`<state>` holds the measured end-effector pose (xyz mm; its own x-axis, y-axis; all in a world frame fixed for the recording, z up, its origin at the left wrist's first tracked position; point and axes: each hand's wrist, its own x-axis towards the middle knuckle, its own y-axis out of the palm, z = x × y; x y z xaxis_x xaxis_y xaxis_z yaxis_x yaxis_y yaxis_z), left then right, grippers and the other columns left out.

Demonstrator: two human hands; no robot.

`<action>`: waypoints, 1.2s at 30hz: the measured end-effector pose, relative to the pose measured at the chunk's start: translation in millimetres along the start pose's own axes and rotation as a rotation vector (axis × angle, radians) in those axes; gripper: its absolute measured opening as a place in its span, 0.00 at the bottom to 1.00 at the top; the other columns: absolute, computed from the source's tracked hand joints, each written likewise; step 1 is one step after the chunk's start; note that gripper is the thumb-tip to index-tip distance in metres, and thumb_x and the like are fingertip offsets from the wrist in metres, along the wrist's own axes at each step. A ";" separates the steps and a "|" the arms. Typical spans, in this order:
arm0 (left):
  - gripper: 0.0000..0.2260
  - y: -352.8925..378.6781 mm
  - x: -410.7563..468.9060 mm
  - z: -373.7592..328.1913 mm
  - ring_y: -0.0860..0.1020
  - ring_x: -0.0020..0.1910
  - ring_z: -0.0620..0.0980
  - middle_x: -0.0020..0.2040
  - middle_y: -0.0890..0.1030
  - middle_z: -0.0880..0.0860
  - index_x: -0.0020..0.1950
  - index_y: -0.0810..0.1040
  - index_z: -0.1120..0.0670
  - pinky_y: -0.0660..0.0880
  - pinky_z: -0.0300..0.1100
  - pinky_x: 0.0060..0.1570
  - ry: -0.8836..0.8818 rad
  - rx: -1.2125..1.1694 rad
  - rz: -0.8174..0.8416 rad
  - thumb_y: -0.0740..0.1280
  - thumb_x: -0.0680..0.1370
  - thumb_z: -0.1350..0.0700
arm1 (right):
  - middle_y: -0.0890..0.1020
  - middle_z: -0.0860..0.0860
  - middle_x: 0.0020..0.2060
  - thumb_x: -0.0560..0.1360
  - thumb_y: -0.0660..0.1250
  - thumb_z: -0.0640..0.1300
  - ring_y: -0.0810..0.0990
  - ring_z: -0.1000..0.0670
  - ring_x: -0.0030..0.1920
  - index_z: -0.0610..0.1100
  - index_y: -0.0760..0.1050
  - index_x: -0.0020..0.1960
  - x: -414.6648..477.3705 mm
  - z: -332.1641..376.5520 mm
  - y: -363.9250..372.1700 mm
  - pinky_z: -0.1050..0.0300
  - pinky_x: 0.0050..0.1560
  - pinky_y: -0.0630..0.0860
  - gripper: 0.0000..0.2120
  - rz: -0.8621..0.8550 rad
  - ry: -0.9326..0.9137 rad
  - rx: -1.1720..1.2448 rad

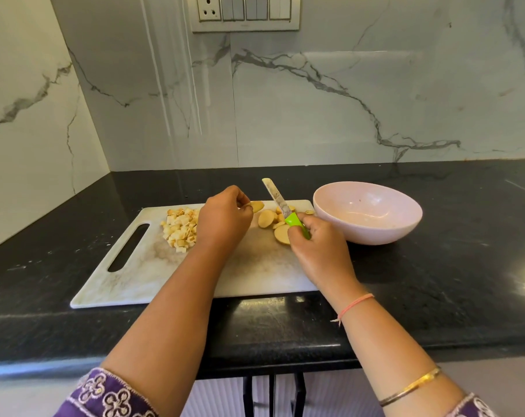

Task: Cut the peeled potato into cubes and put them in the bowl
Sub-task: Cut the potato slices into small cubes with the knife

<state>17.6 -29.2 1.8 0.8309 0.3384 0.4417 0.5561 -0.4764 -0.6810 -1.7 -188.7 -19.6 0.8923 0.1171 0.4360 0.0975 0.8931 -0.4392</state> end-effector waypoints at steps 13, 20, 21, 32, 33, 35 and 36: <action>0.14 -4.5 -19.0 4.1 0.75 0.51 0.49 0.54 0.78 0.51 0.52 0.74 0.50 0.71 0.39 0.44 -0.011 0.146 0.220 0.61 0.76 0.68 | 0.81 0.42 0.48 0.78 0.60 0.41 0.78 0.44 0.45 0.38 0.77 0.59 -5.2 9.0 -7.6 0.49 0.47 0.75 0.14 0.040 -0.031 -0.059; 0.18 -5.1 -18.8 6.9 0.76 0.56 0.50 0.59 0.78 0.50 0.60 0.74 0.51 0.76 0.46 0.56 0.008 0.142 0.230 0.60 0.76 0.69 | 0.81 0.41 0.50 0.78 0.59 0.42 0.78 0.42 0.45 0.39 0.77 0.59 -7.6 9.0 -8.2 0.46 0.48 0.76 0.14 0.060 -0.002 -0.053; 0.17 -5.1 -19.3 6.8 0.76 0.56 0.50 0.60 0.78 0.50 0.61 0.74 0.51 0.76 0.45 0.56 0.018 0.125 0.238 0.62 0.76 0.67 | 0.81 0.42 0.50 0.78 0.59 0.42 0.78 0.42 0.46 0.39 0.77 0.59 -7.3 9.2 -8.1 0.46 0.49 0.76 0.14 0.059 0.002 -0.053; 0.14 -3.2 -22.1 4.4 0.75 0.56 0.49 0.59 0.78 0.51 0.63 0.75 0.50 0.73 0.41 0.54 0.092 0.166 0.299 0.64 0.78 0.53 | 0.81 0.42 0.54 0.78 0.60 0.42 0.78 0.42 0.53 0.41 0.76 0.63 -7.8 13.4 -7.6 0.46 0.55 0.74 0.15 0.069 0.025 -0.063; 0.14 -3.1 -21.5 4.9 0.75 0.56 0.49 0.59 0.78 0.51 0.63 0.75 0.51 0.73 0.42 0.55 0.090 0.174 0.288 0.64 0.78 0.53 | 0.81 0.42 0.54 0.78 0.60 0.42 0.77 0.42 0.54 0.41 0.76 0.63 -7.6 13.7 -7.5 0.46 0.56 0.73 0.15 0.070 0.028 -0.065; 0.14 -3.2 -19.7 6.1 0.75 0.57 0.50 0.60 0.78 0.51 0.63 0.75 0.50 0.73 0.42 0.54 0.065 0.198 0.263 0.65 0.77 0.52 | 0.81 0.42 0.54 0.78 0.60 0.41 0.77 0.42 0.55 0.42 0.76 0.63 -6.8 14.0 -7.6 0.46 0.56 0.72 0.15 0.076 0.035 -0.076; 0.14 -3.6 -17.9 6.7 0.75 0.57 0.50 0.59 0.78 0.50 0.62 0.75 0.50 0.73 0.43 0.53 0.042 0.215 0.246 0.66 0.77 0.50 | 0.81 0.42 0.54 0.78 0.60 0.41 0.77 0.42 0.54 0.42 0.77 0.61 -5.5 13.4 -7.5 0.47 0.56 0.73 0.14 0.076 0.033 -0.080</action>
<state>0.6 -28.2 -7.5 0.9424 0.1981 0.2695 0.3254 -0.3563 -0.8759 -13.3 -190.2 -8.2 0.9125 0.1678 0.3730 0.0621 0.8446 -0.5318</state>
